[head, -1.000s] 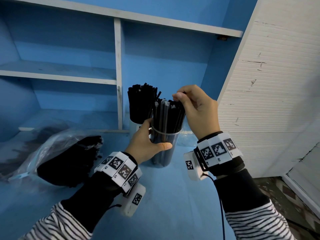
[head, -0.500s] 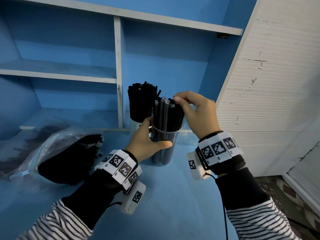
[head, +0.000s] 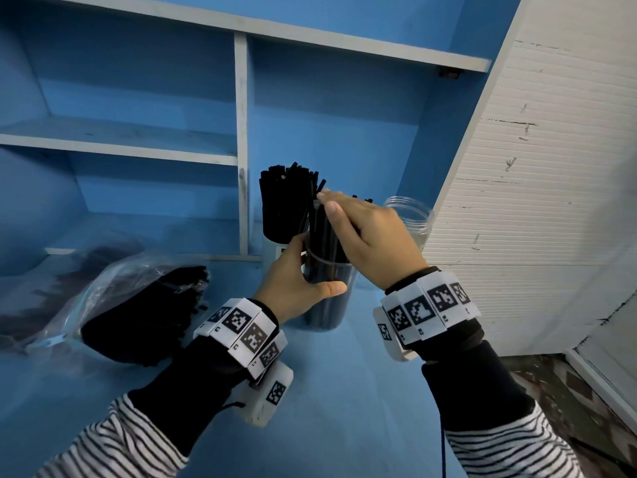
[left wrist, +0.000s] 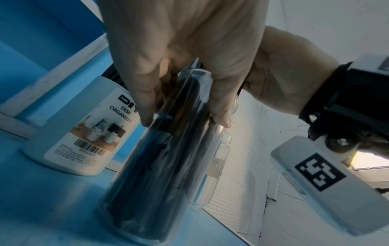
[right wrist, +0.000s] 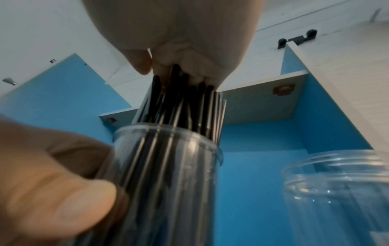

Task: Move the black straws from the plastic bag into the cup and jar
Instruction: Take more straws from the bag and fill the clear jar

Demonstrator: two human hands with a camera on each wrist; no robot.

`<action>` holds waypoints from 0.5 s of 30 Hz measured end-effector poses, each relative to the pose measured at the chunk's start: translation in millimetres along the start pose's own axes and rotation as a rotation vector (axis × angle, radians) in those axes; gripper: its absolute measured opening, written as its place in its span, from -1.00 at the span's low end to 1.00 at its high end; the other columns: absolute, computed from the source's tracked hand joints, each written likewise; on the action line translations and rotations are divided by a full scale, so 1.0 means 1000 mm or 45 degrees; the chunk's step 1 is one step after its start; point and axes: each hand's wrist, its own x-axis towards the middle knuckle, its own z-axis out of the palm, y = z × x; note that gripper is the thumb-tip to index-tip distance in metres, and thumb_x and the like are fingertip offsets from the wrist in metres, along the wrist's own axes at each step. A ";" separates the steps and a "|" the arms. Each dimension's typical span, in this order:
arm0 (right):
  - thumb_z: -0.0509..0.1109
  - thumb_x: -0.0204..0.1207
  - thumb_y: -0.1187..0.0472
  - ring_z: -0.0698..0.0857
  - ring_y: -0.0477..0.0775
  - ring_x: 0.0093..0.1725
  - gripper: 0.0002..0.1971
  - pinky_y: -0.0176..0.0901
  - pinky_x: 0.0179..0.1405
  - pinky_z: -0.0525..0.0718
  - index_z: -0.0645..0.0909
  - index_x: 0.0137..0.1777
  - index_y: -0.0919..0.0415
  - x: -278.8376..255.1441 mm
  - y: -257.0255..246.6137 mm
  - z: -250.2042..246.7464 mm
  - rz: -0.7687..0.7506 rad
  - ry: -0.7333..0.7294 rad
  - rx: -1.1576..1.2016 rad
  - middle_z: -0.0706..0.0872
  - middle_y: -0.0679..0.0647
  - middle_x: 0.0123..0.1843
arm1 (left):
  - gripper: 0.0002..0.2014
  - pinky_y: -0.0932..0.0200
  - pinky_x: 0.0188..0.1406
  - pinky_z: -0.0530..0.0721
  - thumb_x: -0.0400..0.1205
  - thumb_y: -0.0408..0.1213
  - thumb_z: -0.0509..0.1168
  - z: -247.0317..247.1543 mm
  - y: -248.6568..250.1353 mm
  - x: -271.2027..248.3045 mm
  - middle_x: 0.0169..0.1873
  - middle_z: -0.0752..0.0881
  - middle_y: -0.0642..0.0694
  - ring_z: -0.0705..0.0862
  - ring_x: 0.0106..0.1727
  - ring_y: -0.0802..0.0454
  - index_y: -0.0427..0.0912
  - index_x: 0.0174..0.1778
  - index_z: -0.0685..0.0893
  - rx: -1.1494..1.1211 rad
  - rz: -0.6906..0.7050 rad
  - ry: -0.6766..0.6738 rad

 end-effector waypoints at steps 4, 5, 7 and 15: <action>0.09 0.72 -0.01 0.46 -0.07 0.53 -0.53 -0.12 0.44 0.50 0.37 0.59 0.07 0.008 -0.009 -0.003 -0.033 0.055 0.051 0.44 -0.06 0.59 | -0.10 -0.05 0.39 0.57 0.22 0.05 0.60 0.001 0.000 -0.002 0.26 0.62 0.19 0.60 0.31 0.13 0.13 0.46 0.34 0.007 0.010 -0.003; 0.08 0.73 0.01 0.42 -0.09 0.56 -0.53 -0.16 0.46 0.46 0.35 0.60 0.07 0.009 -0.011 0.000 -0.070 0.030 0.053 0.38 -0.07 0.62 | -0.08 -0.04 0.37 0.59 0.18 0.10 0.58 0.002 0.000 -0.002 0.25 0.63 0.18 0.61 0.30 0.14 0.13 0.46 0.34 0.009 0.014 -0.004; 0.03 0.72 0.01 0.45 -0.05 0.55 -0.53 -0.12 0.49 0.46 0.43 0.56 0.11 0.009 -0.010 0.007 -0.122 -0.033 -0.024 0.46 -0.02 0.58 | -0.09 -0.05 0.34 0.61 0.16 0.14 0.56 0.002 -0.001 -0.002 0.22 0.64 0.16 0.63 0.27 0.14 0.11 0.43 0.35 0.006 0.006 -0.013; 0.09 0.69 0.00 0.53 0.01 0.49 -0.57 0.00 0.45 0.53 0.68 0.31 0.18 0.007 -0.011 0.009 -0.045 -0.042 -0.067 0.67 0.05 0.39 | -0.12 0.06 0.45 0.50 0.40 -0.10 0.59 -0.006 0.009 -0.009 0.38 0.53 0.17 0.51 0.41 0.19 0.07 0.57 0.24 0.017 0.045 -0.128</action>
